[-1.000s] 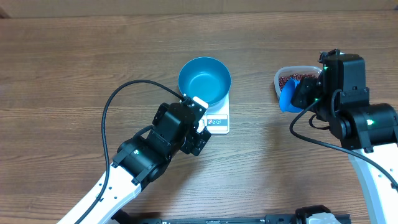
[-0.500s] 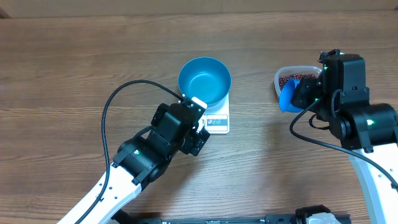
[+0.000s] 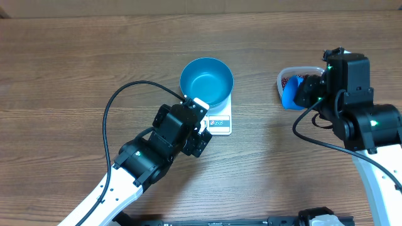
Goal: Scoop item into bowl and weigh 150g on scale
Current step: 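Move the blue scoop with the right gripper over the bean tub and dip it in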
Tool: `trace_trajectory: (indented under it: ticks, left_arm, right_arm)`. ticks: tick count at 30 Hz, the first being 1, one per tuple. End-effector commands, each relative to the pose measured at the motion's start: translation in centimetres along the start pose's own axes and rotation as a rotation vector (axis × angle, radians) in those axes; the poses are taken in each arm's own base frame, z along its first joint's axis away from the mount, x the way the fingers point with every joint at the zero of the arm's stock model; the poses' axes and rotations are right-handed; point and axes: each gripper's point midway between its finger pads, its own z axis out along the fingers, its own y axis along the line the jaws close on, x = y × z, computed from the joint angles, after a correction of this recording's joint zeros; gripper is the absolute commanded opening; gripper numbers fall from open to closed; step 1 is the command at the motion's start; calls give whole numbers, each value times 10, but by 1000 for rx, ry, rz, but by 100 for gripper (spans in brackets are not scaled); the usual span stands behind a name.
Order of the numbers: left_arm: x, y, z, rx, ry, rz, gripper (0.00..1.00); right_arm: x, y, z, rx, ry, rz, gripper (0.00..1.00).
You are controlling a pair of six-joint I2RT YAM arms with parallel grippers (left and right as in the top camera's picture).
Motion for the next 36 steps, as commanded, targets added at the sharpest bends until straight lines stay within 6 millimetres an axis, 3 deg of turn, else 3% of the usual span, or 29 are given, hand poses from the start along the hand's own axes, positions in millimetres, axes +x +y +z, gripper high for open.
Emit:
trace_trajectory:
  ticks: [1, 7, 16, 25, 31, 36]
  left_arm:
    - [2, 2, -1, -10, -2, -19, 99]
    - [2, 2, -1, -10, -2, -20, 100]
    - [2, 2, -1, -10, -2, -19, 100]
    - [2, 2, -1, -10, -2, -20, 100]
    - [2, 2, -1, -10, -2, -20, 100]
    - [2, 2, -1, -10, -2, -20, 100]
  right_arm:
    - [-14, 0, 7, 21, -25, -20, 4]
    - [-28, -24, 43, 173, 16, -41, 4]
    - [-71, -48, 45, 297, -43, -89, 4]
    - [-74, -73, 69, 450, 14, -278, 4]
    - [-65, -77, 92, 469, 83, -334, 4]
    - [-51, -65, 114, 465, 136, -384, 4]
